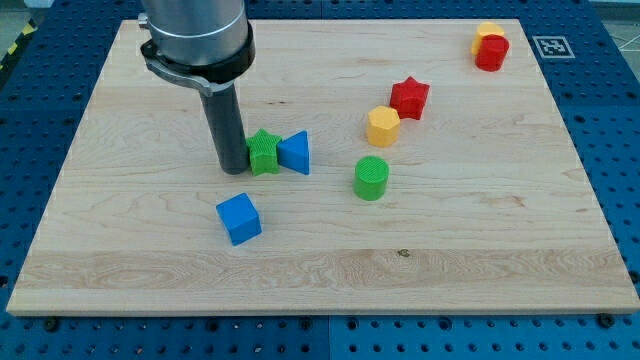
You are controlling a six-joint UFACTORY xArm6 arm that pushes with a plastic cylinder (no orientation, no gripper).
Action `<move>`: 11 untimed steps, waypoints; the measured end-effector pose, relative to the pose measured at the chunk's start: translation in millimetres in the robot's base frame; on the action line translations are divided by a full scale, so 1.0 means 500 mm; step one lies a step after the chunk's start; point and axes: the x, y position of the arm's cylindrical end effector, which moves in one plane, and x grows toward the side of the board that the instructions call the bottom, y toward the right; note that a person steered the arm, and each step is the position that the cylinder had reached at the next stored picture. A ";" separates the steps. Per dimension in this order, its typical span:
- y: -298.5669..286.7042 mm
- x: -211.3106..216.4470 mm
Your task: Separate the green star and blue triangle
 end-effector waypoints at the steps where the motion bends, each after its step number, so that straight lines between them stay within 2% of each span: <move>1: -0.024 -0.009; 2: -0.065 -0.034; 4: 0.046 -0.157; 5: 0.125 -0.151; 6: 0.149 -0.115; 9: 0.146 -0.052; 11: 0.127 -0.077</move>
